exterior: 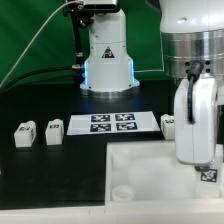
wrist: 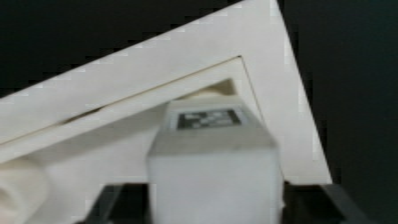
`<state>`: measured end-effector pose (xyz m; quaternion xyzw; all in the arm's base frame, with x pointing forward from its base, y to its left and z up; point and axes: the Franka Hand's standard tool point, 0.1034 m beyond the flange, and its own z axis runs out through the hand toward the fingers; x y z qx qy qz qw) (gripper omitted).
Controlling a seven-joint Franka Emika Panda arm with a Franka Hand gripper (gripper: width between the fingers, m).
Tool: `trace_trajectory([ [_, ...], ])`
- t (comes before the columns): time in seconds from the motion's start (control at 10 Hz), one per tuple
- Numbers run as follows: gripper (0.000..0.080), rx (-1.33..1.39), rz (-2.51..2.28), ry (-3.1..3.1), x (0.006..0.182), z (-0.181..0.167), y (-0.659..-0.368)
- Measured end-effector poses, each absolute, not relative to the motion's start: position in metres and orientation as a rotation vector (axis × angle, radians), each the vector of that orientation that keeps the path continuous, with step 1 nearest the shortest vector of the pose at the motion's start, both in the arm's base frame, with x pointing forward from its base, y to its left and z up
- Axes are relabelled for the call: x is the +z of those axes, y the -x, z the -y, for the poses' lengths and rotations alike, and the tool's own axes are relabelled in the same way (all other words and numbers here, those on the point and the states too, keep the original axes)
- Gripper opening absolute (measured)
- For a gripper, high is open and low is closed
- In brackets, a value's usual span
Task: Assemble one leg
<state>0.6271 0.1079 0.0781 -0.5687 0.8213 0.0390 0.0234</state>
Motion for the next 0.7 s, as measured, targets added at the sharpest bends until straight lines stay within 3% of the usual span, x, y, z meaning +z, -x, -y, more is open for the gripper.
trace_trajectory([
  [0.1,0.0489,0.121,-2.54,1.763,0.078,-0.108,-0.627],
  [0.2,0.0596,0.121,-2.538,1.767,0.078,-0.108,-0.627],
  [0.3,0.0596,0.119,-2.533,1.767,0.079,-0.11,-0.627],
  [0.4,0.0638,0.113,-2.507,1.769,0.09,-0.12,-0.628],
  [0.6,0.0646,0.113,-2.471,1.759,0.114,-0.131,-0.63],
  [0.7,0.0646,0.113,-2.473,1.764,0.11,-0.13,-0.629],
])
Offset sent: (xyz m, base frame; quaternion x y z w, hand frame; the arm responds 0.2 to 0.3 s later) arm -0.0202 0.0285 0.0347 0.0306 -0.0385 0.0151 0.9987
